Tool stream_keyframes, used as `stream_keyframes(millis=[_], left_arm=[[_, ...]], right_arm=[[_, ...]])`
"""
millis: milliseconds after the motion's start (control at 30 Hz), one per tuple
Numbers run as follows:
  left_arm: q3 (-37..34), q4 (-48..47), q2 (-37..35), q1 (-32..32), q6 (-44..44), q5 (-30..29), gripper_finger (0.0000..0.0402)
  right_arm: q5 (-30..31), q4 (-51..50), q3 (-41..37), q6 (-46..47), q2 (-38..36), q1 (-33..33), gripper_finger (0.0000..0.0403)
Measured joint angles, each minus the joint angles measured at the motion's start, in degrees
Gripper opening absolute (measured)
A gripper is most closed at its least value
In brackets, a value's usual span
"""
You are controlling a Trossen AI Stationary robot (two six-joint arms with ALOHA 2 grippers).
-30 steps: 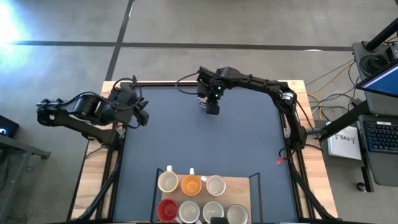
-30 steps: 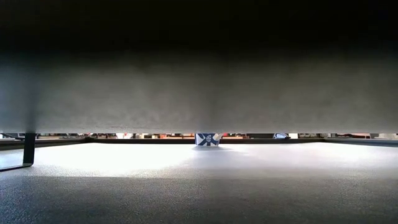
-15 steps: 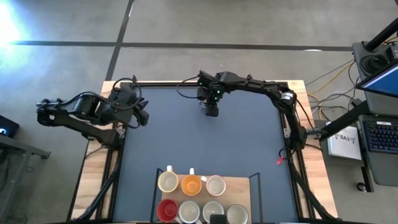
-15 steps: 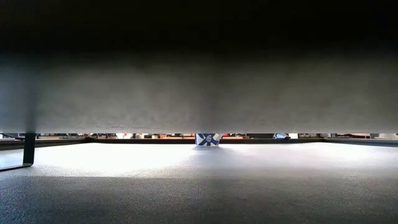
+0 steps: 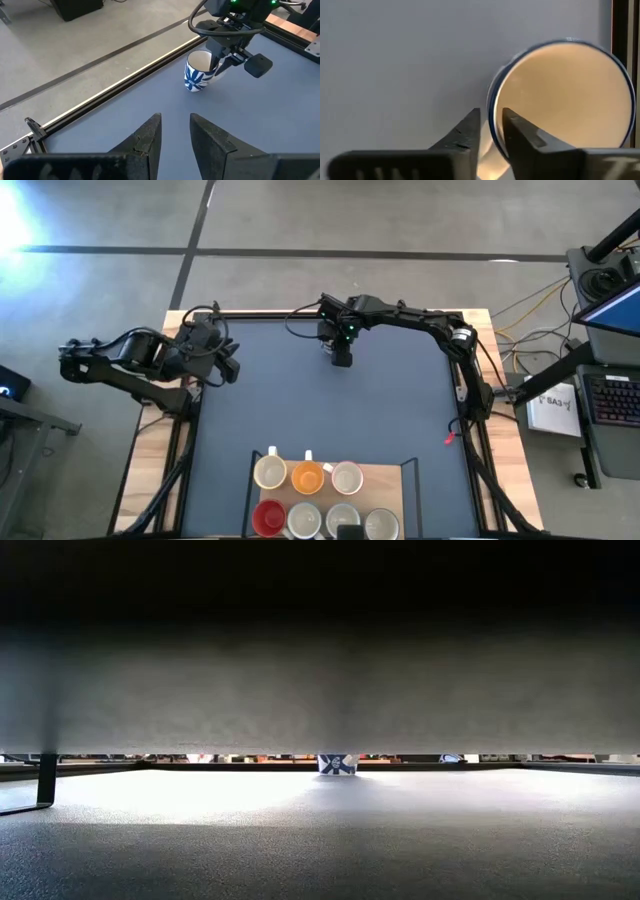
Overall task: Place coffee mugs
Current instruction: Put the blue mug on the shelf
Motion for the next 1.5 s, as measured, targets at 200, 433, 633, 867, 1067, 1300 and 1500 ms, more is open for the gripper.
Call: stream_keyframes(millis=[200, 433, 633, 867, 1067, 1300, 1500], left_arm=[[0.00, 0.00, 0.00, 0.00, 0.00, 0.00, 0.0084], [0.00, 0.01, 0.00, 0.00, -0.17, 0.26, 0.0084], [0.00, 0.00, 0.00, 0.00, -0.17, 0.28, 0.0084], [0.00, -0.05, 0.00, 0.00, -0.17, 0.37, 0.0084], [0.00, -0.51, 0.00, 0.00, -0.17, 2.49, 0.0084], [0.00, -0.50, 0.00, -0.02, 1.01, 2.91, 0.0084], [0.00, -0.48, -0.26, -0.02, 2.95, 3.65, 0.0084]], right_arm=[[0.12, -0.16, 0.01, 0.60, 0.00, -0.02, 0.0016], [-0.23, -9.60, 4.22, 2.33, -0.11, 0.59, 0.0013], [-0.38, -18.80, 8.18, 5.54, -0.74, 1.95, 0.0013], [-0.73, -24.68, 6.90, 11.08, -3.75, 5.07, 0.0013], [-0.65, -23.76, 0.35, 19.20, -12.44, 9.00, 0.0013], [0.47, -19.48, -10.54, 35.44, -22.65, 19.07, 0.0013], [2.97, -19.16, -13.11, 47.10, -24.76, 29.74, 0.0013]])
